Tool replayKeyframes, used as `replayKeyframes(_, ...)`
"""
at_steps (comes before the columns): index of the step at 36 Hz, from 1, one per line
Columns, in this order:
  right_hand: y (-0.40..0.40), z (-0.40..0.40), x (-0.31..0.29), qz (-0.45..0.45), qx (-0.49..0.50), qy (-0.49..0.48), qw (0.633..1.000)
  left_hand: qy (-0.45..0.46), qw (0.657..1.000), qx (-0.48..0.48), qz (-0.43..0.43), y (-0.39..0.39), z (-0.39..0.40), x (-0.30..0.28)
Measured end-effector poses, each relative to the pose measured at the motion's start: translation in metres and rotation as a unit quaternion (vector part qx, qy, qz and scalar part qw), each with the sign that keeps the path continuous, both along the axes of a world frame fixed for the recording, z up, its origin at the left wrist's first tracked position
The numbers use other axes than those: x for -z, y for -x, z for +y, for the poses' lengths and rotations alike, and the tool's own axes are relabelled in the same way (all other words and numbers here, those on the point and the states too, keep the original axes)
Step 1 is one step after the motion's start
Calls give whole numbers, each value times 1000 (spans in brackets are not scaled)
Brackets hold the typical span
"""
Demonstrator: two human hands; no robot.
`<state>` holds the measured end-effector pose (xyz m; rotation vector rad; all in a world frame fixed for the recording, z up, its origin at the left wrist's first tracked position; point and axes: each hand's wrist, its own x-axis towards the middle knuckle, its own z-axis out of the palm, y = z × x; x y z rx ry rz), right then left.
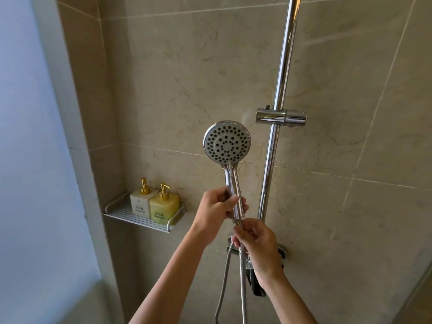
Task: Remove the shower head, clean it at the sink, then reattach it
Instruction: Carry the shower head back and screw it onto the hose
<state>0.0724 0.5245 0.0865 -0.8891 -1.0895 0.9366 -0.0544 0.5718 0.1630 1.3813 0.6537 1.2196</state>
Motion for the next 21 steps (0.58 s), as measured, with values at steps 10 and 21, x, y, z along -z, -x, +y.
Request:
replayKeyframes(10,1,-1,1,-51,-28,30,998,7,1000,17,8,2,-2,-2)
replayKeyframes(21,5,-5,-2,-42,-68,14,997,3,1000,15,15,5,-7,-4)
